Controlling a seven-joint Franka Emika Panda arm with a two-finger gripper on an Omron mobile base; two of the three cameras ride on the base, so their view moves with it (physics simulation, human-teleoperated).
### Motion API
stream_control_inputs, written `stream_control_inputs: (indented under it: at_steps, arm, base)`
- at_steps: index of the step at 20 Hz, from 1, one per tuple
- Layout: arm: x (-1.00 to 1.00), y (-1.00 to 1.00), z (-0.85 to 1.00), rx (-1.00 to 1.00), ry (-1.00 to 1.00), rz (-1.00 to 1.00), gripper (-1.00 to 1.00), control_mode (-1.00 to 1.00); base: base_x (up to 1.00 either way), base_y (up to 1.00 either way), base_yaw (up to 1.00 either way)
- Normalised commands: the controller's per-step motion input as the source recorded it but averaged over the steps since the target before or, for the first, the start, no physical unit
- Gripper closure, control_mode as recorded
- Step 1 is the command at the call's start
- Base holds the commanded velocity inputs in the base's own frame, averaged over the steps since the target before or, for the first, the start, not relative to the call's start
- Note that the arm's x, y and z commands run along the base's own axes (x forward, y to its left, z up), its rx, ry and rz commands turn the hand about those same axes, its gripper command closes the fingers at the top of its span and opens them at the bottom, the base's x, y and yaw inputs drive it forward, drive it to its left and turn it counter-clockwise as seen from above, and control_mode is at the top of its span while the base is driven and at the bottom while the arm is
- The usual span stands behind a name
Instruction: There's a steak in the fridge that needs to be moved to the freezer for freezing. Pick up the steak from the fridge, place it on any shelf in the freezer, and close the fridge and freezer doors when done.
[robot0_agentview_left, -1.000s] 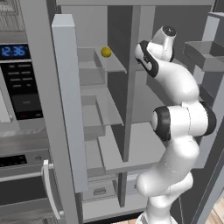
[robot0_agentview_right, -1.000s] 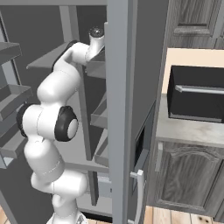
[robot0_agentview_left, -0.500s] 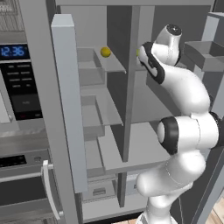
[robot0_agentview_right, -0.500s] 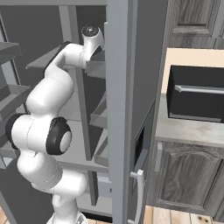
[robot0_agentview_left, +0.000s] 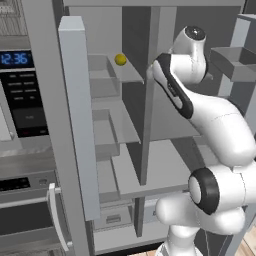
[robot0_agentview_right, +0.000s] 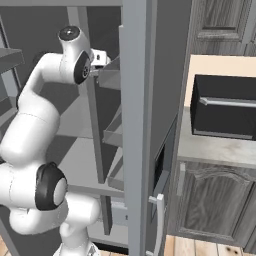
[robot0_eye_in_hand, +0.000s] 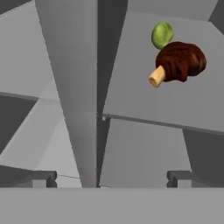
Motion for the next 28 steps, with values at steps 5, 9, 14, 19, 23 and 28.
stream_control_inputs:
  at_steps: [5, 9, 14, 19, 23, 28]
  arm:
    - [-0.73, 0.62, 0.05, 0.00, -0.02, 0.00, -1.00, -1.00]
    - [-0.21, 0.32, 0.22, -0.01, 0.00, 0.00, -1.00, -1.00]
    - [-0.75, 0.06, 0.04, 0.00, 0.00, 0.00, -1.00, -1.00]
    - [-0.88, -0.05, -0.16, 0.00, 0.04, 0.00, -1.00, -1.00]
    - [-0.47, 0.00, -0.56, 0.00, 0.02, 0.00, -1.00, -1.00]
    - [-0.17, 0.09, -0.22, 0.00, 0.00, 0.00, -1.00, -1.00]
  base:
    - [0.00, 0.00, 0.00]
    - [0.00, 0.00, 0.00]
    - [0.00, 0.00, 0.00]
    - [0.00, 0.00, 0.00]
    - [0.00, 0.00, 0.00]
    - [0.00, 0.00, 0.00]
